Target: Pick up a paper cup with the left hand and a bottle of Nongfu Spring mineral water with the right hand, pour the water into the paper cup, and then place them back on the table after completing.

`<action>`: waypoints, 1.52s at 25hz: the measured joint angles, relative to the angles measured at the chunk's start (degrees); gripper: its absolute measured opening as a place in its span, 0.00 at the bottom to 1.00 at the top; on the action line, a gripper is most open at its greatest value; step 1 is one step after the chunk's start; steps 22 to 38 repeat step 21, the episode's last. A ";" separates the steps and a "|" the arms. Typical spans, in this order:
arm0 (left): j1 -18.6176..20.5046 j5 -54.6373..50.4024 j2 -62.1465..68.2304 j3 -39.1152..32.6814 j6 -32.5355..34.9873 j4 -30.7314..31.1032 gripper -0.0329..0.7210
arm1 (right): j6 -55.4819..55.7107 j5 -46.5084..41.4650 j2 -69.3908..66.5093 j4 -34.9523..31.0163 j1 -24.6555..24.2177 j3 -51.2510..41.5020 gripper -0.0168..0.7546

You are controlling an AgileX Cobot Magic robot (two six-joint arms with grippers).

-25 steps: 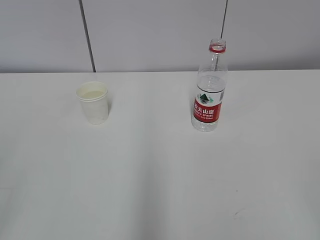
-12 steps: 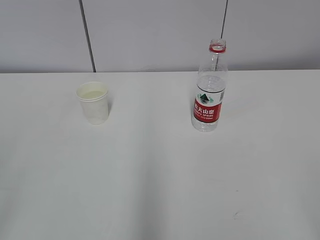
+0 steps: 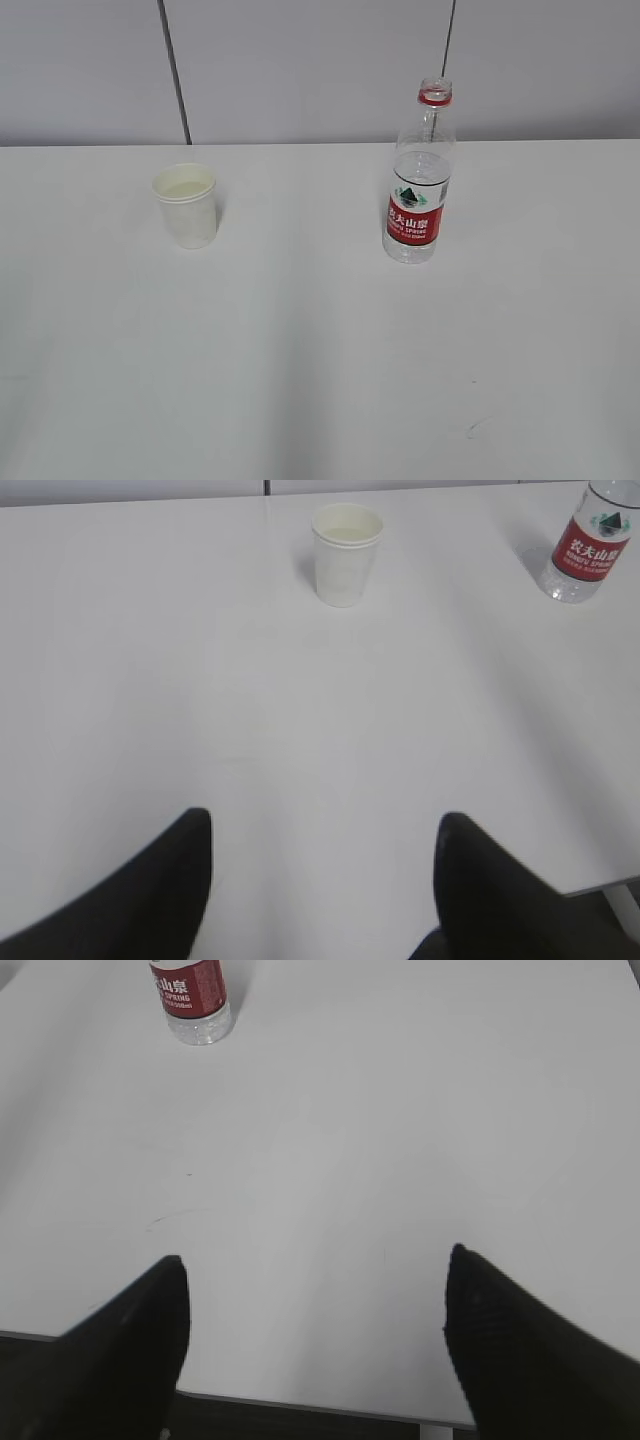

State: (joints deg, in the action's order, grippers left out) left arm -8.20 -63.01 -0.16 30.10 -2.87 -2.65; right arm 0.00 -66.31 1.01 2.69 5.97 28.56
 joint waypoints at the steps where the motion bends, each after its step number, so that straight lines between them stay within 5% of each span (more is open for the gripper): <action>1: 0.00 0.00 0.00 0.00 0.00 0.00 0.62 | 0.00 0.00 0.00 0.00 0.00 0.00 0.78; 38: 0.00 0.00 0.00 0.00 0.00 0.00 0.62 | 0.00 0.25 0.00 2.77 0.00 0.00 0.78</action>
